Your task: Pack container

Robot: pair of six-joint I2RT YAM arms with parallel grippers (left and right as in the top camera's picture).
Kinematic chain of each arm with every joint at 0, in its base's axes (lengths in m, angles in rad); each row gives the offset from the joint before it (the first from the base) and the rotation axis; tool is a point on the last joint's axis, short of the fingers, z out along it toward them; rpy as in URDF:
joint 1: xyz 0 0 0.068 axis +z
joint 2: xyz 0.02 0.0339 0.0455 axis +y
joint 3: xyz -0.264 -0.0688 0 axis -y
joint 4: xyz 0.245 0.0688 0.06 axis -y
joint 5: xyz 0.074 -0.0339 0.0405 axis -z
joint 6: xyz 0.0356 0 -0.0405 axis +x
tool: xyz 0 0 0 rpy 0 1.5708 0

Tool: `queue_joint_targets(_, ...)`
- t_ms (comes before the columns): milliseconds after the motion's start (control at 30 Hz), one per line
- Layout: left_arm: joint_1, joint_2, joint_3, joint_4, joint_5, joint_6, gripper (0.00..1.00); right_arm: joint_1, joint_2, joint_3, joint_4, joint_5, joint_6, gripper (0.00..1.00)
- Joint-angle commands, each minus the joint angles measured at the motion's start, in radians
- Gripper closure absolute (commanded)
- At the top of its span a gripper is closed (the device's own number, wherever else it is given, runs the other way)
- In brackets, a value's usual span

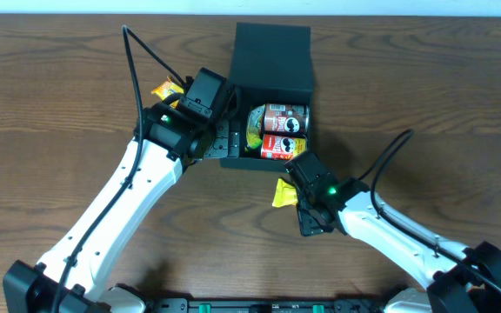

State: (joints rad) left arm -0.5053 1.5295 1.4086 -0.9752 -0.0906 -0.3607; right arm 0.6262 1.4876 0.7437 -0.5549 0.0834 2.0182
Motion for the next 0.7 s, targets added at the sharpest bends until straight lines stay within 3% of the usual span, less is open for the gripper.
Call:
queue_joint_targets(0, 0.001, -0.006, 0.008, 0.0, -0.024, 0.025, 0.05, 0.015, 0.007, -0.007, 0.002, 0.043, 0.016, 0.11)
queue_joint_targets(667, 0.001, -0.006, 0.008, -0.002, -0.024, 0.025, 0.05, 0.015, 0.052, -0.007, 0.03, 0.047, 0.016, 0.56)
